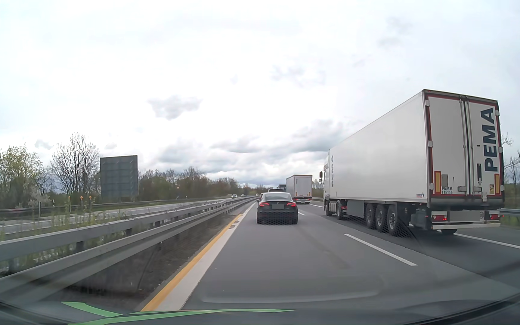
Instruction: Follow the waypoints while adhering to traffic rules and regulations
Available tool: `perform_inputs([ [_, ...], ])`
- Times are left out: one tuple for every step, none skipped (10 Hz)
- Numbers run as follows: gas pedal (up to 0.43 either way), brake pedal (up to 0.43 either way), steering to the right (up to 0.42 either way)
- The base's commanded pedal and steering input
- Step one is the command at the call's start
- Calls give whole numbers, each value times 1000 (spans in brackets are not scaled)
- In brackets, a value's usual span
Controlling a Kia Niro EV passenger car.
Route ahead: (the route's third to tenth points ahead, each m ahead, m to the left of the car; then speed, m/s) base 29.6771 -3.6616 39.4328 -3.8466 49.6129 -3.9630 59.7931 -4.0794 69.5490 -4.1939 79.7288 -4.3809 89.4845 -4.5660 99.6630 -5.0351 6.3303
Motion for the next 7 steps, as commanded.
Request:
perform_inputs([
  [87, 0, -2],
  [87, 0, -2],
  [87, 0, -2],
  [87, 0, -2],
  [79, 0, -2],
  [67, 0, -2],
  [67, 0, -2],
])
